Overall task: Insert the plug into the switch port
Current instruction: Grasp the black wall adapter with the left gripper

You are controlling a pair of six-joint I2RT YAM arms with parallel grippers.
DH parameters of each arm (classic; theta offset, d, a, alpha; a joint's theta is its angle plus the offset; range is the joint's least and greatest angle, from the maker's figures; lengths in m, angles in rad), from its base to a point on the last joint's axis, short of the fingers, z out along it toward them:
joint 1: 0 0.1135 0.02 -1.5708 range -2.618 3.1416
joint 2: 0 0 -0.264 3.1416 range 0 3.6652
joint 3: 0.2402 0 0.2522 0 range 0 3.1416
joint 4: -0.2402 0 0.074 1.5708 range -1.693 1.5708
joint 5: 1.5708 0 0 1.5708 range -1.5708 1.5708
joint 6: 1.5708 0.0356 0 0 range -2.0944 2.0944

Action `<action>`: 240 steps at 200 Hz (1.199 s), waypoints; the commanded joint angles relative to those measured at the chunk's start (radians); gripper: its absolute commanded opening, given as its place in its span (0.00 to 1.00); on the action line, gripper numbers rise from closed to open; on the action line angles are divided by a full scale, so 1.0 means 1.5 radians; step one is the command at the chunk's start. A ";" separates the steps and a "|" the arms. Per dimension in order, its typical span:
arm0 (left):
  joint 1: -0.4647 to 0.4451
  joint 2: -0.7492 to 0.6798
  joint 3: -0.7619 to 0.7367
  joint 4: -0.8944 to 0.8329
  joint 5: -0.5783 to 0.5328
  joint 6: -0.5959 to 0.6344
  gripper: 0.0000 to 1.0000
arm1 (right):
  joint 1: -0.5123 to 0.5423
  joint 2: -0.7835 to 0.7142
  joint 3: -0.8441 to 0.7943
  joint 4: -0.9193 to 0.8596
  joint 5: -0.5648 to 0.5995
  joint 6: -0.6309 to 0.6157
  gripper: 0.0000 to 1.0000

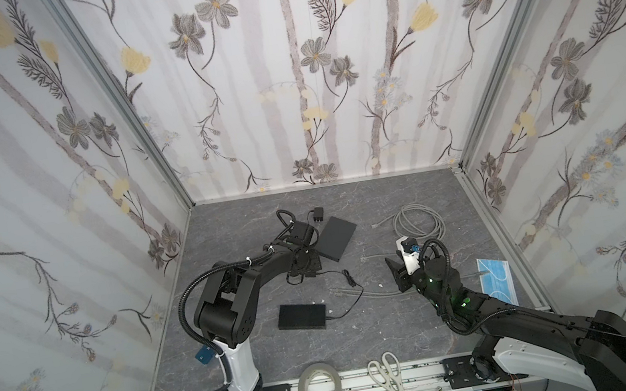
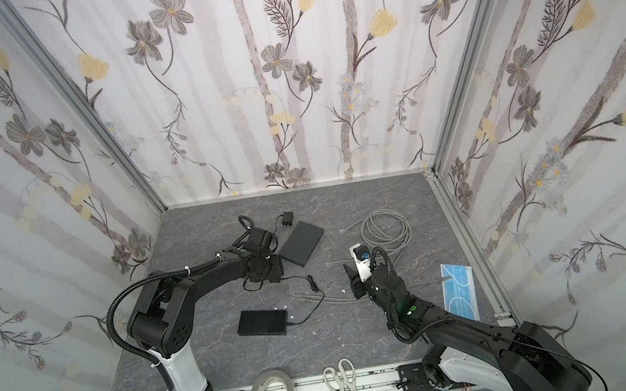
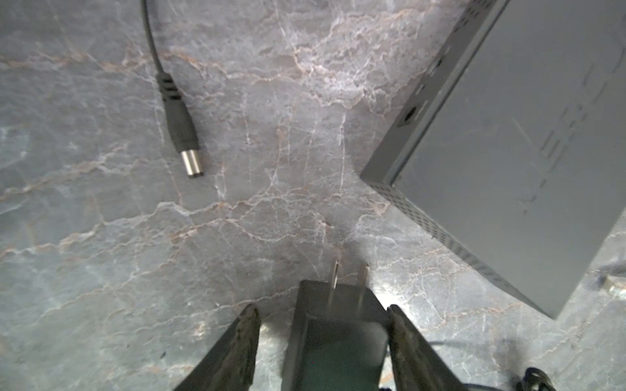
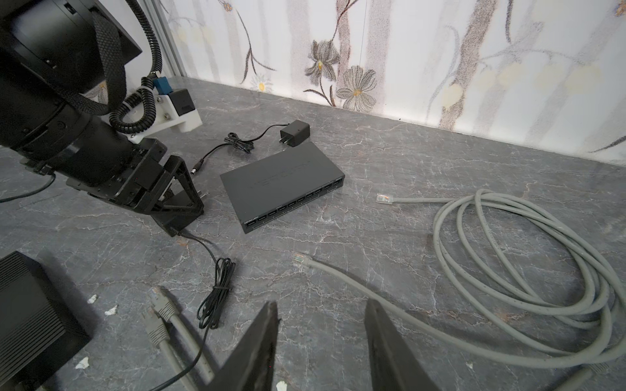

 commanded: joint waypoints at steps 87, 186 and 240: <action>0.053 -0.135 -0.081 -0.005 0.003 -0.013 0.32 | 0.000 -0.054 -0.012 -0.004 0.025 0.000 0.44; 0.273 -0.273 -0.172 0.099 0.036 -0.173 0.30 | 0.000 -0.057 -0.012 -0.010 0.013 0.010 0.45; 0.379 -0.198 -0.142 0.149 0.011 -0.216 0.31 | 0.001 -0.051 -0.011 -0.014 0.004 0.011 0.45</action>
